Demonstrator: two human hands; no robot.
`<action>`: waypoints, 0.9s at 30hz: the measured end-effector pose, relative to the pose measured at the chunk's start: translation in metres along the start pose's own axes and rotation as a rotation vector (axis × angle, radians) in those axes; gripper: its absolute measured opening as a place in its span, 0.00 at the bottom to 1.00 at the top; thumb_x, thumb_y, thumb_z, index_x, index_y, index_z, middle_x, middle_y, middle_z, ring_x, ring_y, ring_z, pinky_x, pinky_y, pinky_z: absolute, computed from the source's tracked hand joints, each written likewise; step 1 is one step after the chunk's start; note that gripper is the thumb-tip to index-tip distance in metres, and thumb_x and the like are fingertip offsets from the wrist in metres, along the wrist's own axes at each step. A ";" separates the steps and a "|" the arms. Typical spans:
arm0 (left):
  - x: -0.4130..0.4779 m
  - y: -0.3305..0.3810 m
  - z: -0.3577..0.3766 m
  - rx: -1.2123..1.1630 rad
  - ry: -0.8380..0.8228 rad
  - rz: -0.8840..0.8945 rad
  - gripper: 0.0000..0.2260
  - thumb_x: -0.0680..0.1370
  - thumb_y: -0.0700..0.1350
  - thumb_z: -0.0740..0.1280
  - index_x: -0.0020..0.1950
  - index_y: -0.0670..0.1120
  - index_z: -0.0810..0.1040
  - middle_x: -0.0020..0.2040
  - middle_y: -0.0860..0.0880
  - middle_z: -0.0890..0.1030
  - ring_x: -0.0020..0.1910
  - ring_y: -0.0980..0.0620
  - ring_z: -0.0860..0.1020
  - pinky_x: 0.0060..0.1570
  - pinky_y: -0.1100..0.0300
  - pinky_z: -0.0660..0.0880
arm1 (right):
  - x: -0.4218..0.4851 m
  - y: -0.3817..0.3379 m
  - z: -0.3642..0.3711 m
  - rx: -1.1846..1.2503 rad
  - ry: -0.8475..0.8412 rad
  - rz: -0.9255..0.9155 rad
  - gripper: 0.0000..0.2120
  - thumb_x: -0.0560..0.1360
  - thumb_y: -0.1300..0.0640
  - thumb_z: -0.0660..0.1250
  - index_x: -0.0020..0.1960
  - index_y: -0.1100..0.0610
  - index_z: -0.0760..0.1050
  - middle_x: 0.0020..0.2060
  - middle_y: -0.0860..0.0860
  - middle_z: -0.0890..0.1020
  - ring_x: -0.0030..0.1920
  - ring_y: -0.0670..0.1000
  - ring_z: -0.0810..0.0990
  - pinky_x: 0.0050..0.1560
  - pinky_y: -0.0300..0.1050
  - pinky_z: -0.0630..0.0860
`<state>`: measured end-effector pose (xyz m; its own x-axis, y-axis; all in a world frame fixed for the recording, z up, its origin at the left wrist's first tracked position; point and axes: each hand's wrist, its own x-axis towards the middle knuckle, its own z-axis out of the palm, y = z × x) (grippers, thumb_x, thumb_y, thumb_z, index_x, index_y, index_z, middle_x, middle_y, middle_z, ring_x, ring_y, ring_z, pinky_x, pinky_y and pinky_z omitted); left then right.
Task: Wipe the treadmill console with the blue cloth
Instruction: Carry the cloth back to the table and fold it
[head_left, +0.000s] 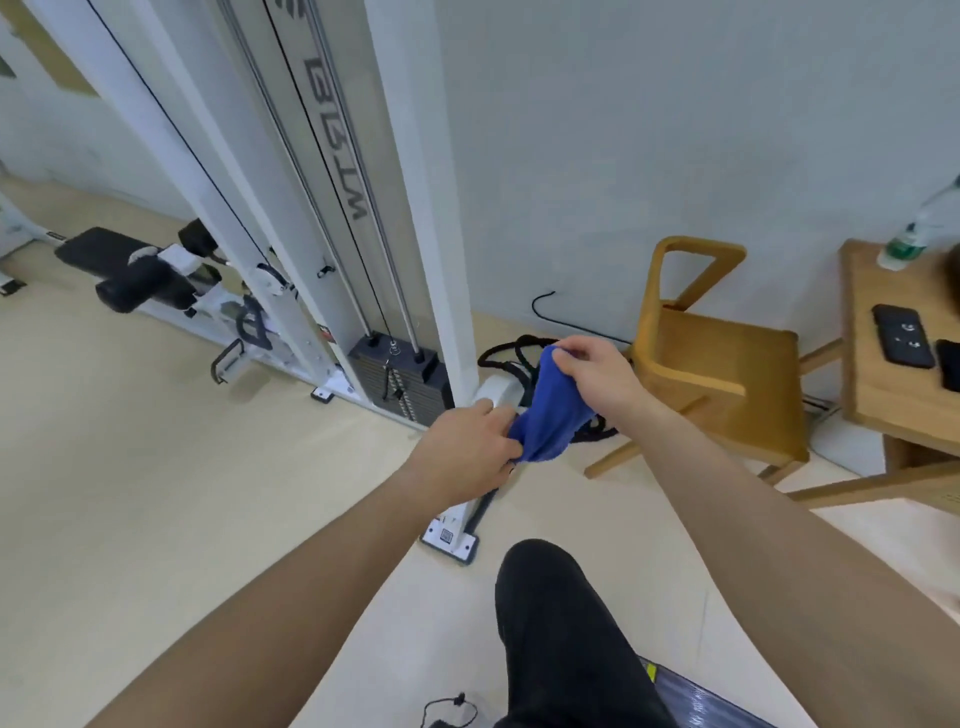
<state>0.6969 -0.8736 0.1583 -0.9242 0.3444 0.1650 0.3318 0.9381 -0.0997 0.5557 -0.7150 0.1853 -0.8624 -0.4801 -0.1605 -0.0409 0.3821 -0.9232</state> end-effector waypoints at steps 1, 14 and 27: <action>0.012 -0.004 -0.002 0.019 0.027 0.028 0.04 0.69 0.45 0.75 0.37 0.48 0.82 0.35 0.48 0.72 0.29 0.47 0.72 0.25 0.61 0.61 | 0.005 0.000 -0.007 -0.023 0.038 0.008 0.09 0.82 0.57 0.61 0.52 0.56 0.80 0.44 0.47 0.82 0.45 0.44 0.78 0.47 0.40 0.72; 0.261 0.038 0.033 -1.558 -0.314 -0.840 0.17 0.82 0.53 0.58 0.47 0.41 0.77 0.41 0.39 0.84 0.33 0.38 0.83 0.34 0.54 0.81 | 0.047 0.095 -0.190 0.449 0.391 0.182 0.10 0.82 0.55 0.61 0.51 0.58 0.79 0.47 0.55 0.82 0.49 0.54 0.79 0.53 0.53 0.75; 0.510 0.199 0.065 -0.876 -0.901 -0.138 0.07 0.75 0.38 0.71 0.41 0.44 0.74 0.39 0.43 0.83 0.34 0.46 0.85 0.38 0.56 0.83 | 0.018 0.162 -0.373 0.499 0.662 0.271 0.11 0.82 0.58 0.62 0.45 0.59 0.80 0.38 0.51 0.80 0.41 0.48 0.77 0.46 0.41 0.73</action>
<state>0.2792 -0.5137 0.1589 -0.6476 0.4177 -0.6373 -0.0824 0.7931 0.6035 0.3452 -0.3675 0.1635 -0.9328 0.1937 -0.3039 0.3003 -0.0484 -0.9526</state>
